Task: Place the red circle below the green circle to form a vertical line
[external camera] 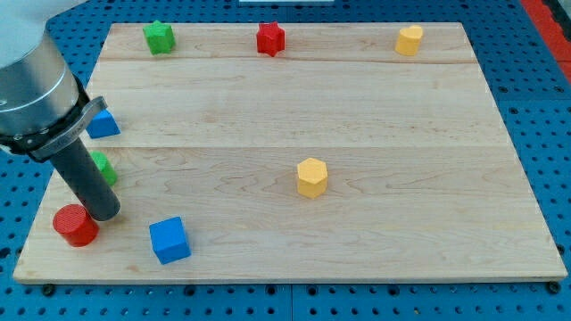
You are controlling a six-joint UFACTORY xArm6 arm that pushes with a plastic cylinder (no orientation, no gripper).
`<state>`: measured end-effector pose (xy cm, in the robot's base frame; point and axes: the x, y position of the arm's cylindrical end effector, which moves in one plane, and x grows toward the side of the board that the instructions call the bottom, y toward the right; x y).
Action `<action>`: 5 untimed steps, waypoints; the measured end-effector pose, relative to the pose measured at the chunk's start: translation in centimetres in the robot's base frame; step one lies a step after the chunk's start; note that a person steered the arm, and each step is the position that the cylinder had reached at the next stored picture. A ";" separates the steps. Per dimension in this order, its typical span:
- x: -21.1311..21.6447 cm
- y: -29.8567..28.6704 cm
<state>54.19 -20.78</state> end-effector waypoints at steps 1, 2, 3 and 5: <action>-0.5 0.3; -1.2 -1.0; -2.5 -3.4; -5.1 -9.6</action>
